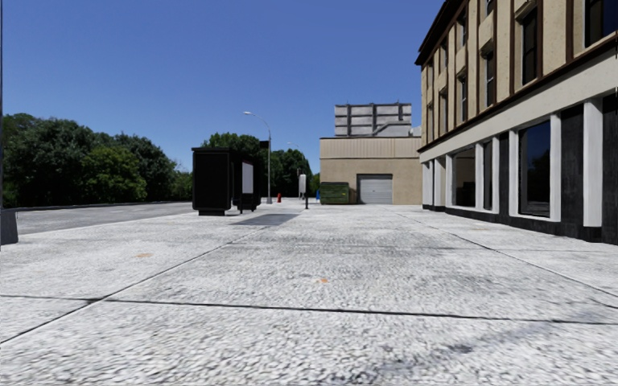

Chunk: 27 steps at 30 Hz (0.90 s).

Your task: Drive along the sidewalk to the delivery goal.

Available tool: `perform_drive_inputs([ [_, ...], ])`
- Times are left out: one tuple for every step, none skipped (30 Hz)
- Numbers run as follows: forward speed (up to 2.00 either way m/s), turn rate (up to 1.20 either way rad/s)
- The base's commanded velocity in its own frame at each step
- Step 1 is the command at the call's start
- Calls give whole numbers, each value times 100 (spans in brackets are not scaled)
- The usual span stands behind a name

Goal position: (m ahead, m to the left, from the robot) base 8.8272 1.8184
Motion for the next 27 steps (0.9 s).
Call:
perform_drive_inputs([
  [158,0],
  [158,0],
  [158,0],
  [158,0],
  [158,0],
  [158,0],
  [158,0],
  [158,0],
  [158,0],
  [158,0],
  [158,0],
  [158,0],
  [158,0],
  [158,0],
  [158,0],
  [158,0],
  [158,0],
  [158,0],
  [158,0],
  [158,0],
  [158,0],
  [158,0],
  [158,0],
  [158,5],
  [158,20],
  [158,27],
  [158,27],
])
